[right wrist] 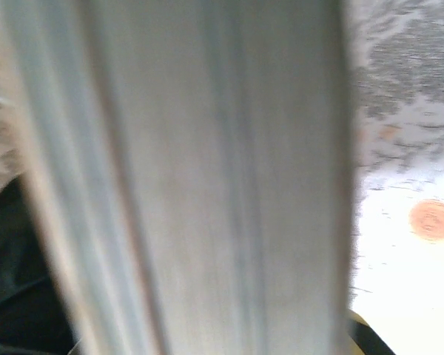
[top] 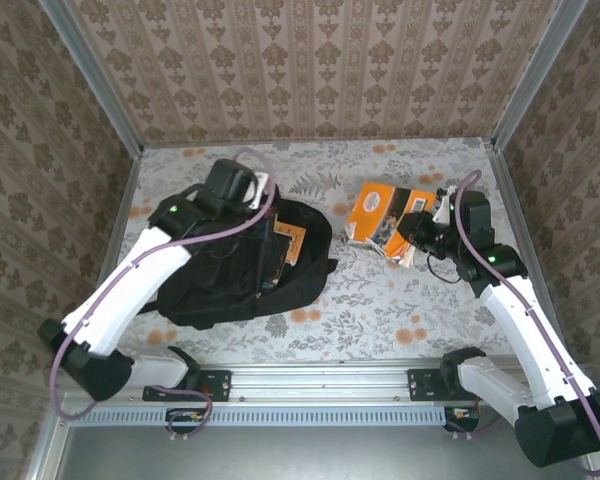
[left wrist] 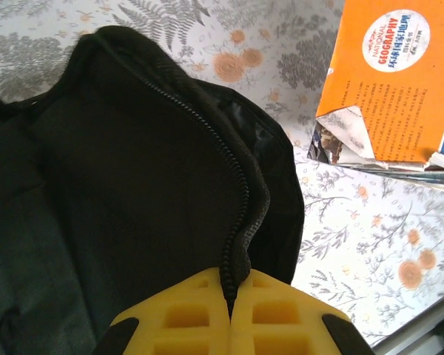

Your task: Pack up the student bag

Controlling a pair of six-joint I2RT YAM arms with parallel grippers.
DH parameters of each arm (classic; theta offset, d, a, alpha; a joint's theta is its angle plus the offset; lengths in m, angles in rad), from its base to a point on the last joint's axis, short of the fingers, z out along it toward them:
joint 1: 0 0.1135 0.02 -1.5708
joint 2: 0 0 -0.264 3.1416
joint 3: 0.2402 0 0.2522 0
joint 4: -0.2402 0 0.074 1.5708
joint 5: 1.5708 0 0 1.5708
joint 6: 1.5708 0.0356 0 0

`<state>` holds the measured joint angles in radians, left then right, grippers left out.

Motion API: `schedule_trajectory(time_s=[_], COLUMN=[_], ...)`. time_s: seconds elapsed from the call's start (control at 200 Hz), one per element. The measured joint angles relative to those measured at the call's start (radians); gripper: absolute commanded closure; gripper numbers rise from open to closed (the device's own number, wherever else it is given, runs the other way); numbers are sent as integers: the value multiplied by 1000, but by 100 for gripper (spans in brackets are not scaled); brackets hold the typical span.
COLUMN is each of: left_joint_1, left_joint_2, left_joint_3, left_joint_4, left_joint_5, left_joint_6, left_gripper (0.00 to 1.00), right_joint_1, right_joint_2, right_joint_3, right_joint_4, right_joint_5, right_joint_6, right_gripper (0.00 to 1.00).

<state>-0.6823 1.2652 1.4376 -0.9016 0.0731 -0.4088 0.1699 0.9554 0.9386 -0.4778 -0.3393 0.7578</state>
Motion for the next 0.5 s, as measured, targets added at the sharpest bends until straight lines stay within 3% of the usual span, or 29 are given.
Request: schedule_trajectory(time_s=[0.25, 0.5], left_joint_1=[64, 124], left_joint_2=[-168, -224], left_joint_3=[-124, -149], left_joint_4=[30, 34], left_joint_5=[51, 93], left_joint_6=[-69, -86], left_gripper=[100, 100], right_joint_1=[39, 137], right_joint_2=[56, 274], right_joint_3=[80, 129], right_joint_4=[141, 229], right_joint_5=[-185, -330], right_joint_6=[136, 279], right_gripper=[100, 100])
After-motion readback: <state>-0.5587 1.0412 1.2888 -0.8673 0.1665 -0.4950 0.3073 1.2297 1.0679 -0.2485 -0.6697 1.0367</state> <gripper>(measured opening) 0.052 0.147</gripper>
